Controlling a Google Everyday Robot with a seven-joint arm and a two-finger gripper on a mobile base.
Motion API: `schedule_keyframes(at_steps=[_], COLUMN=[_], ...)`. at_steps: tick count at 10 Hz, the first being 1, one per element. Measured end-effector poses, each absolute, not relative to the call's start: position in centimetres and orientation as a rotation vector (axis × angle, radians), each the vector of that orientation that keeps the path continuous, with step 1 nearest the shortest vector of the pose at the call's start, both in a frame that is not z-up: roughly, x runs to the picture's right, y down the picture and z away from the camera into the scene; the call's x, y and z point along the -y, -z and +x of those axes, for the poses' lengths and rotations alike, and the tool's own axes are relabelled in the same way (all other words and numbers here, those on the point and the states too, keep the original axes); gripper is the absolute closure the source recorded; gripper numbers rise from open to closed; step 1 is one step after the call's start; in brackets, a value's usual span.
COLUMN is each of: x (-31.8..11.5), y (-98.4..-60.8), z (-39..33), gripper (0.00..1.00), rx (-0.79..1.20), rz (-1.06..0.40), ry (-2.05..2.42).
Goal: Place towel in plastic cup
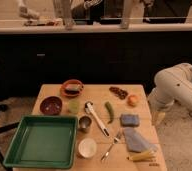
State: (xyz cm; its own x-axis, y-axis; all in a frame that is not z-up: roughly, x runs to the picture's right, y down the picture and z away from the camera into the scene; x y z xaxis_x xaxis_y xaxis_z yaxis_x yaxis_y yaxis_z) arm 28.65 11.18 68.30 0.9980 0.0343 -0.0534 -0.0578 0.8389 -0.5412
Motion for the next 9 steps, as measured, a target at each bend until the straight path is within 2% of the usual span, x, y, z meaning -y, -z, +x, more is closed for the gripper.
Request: schedule_keyframes(at_steps=[5,9], x=[-11.6,-12.2], y=[-68.3,-68.7], z=[28.1,27.0], gripper=[0.2,0.2], rx=[-0.043,-0.01], rz=[-0.531,-0.539], ry=[-0.32,-0.362])
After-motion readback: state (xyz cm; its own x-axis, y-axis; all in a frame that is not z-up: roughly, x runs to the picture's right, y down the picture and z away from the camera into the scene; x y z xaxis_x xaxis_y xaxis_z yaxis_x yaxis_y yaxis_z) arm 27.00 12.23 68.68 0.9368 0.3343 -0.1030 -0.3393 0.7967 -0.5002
